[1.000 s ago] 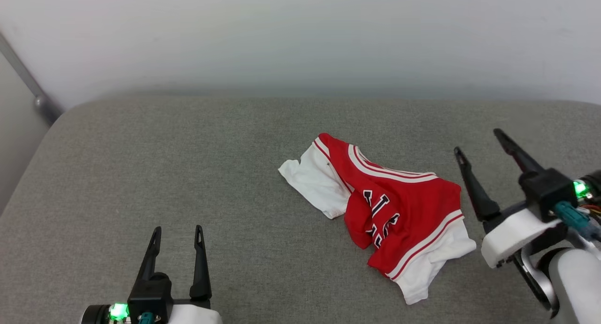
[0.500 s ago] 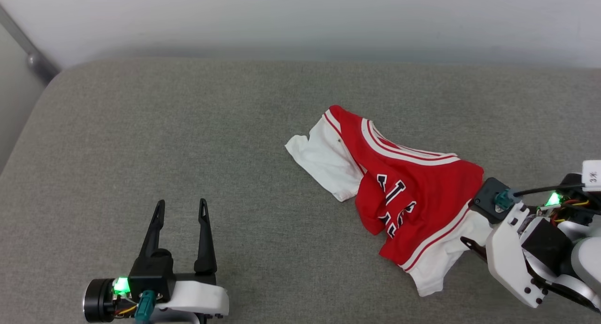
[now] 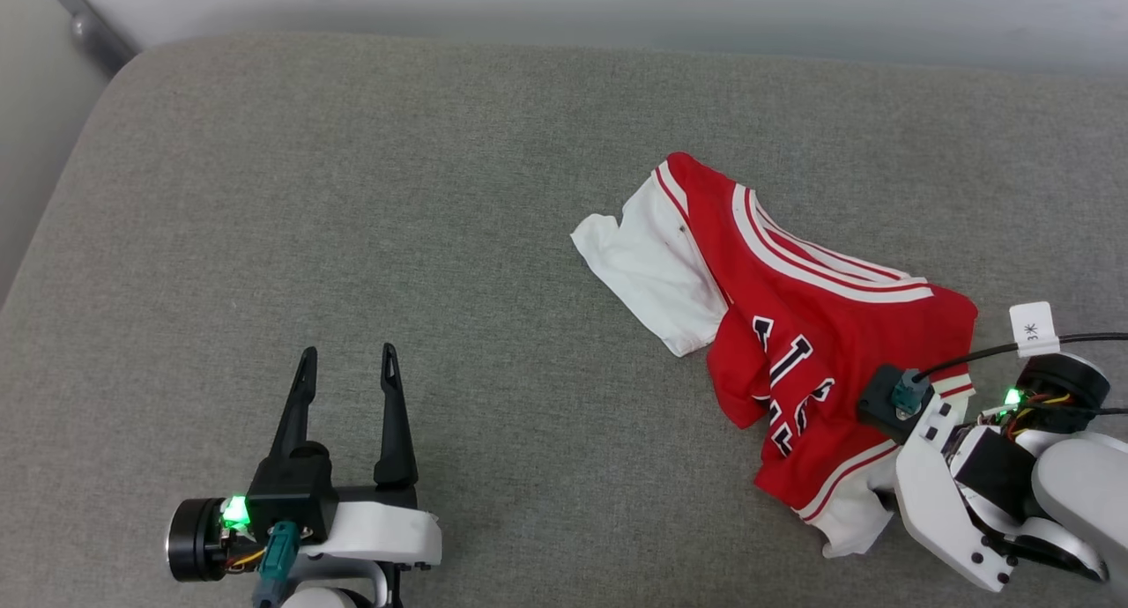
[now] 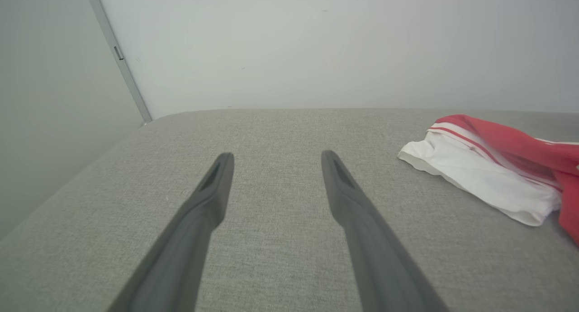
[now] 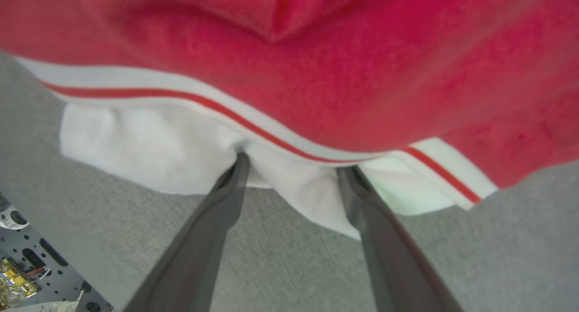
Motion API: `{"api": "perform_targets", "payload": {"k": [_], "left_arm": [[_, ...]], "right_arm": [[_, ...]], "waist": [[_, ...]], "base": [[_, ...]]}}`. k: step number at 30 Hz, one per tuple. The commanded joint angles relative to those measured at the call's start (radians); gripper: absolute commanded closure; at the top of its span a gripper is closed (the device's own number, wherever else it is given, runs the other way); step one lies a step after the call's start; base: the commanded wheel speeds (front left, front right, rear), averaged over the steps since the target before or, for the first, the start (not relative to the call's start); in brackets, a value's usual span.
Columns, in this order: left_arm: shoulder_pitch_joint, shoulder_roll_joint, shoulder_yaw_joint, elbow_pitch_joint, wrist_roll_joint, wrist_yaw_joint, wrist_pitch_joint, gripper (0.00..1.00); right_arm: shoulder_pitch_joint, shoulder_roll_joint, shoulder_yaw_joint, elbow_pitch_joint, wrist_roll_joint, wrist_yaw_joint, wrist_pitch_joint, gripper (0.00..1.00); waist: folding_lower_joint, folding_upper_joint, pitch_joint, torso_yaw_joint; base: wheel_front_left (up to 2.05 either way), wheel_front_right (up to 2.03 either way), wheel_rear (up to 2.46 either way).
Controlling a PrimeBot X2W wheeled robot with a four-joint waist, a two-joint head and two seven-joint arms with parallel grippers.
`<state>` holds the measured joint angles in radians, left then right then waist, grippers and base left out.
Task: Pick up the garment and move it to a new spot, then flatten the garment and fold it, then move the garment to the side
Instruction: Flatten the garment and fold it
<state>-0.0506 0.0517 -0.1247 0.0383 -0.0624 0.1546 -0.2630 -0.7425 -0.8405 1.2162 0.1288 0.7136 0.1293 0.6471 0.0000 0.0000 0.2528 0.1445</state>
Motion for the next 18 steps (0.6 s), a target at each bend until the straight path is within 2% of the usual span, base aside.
{"api": "perform_targets", "payload": {"k": [1, 2, 5, 9, 14, 18], "left_arm": [[-0.015, -0.002, 0.0, 0.001, -0.004, 0.005, -0.003, 0.0], [-0.013, -0.001, 0.002, 0.002, -0.005, 0.007, -0.003, 0.0], [-0.001, -0.001, 0.008, 0.007, -0.011, 0.012, -0.003, 0.0], [0.025, -0.001, 0.017, 0.014, -0.016, 0.014, -0.003, 0.0], [0.045, -0.002, 0.023, 0.013, -0.019, 0.015, -0.003, 0.0], [0.04, -0.002, 0.021, 0.013, -0.021, 0.005, -0.003, 0.0]], "right_arm": [[0.025, 0.025, 0.041, 0.029, 0.006, 0.002, -0.01, 0.27], [0.016, 0.029, 0.046, 0.037, 0.009, 0.002, -0.03, 1.0], [-0.023, 0.02, 0.054, 0.047, -0.005, 0.001, -0.099, 1.0], [-0.044, -0.032, 0.055, 0.039, 0.009, 0.001, -0.167, 1.0], [-0.032, -0.135, 0.056, 0.048, 0.055, 0.001, -0.194, 1.0], [0.014, -0.194, 0.053, 0.111, 0.101, 0.001, -0.196, 1.0]], "waist": [[0.0, 0.0, -0.001, -0.002], [0.0, 0.0, -0.004, -0.006], [0.0, 0.0, -0.025, -0.02], [0.0, 0.0, -0.065, -0.044], [0.0, 0.0, -0.096, -0.067], [0.0, 0.0, -0.09, -0.068]], "base": [[0.0, 0.0, 0.0], [0.0, 0.0, 0.0], [0.0, 0.0, 0.0], [0.0, 0.0, 0.0], [0.0, 0.0, 0.0], [0.0, 0.0, 0.0]]}}
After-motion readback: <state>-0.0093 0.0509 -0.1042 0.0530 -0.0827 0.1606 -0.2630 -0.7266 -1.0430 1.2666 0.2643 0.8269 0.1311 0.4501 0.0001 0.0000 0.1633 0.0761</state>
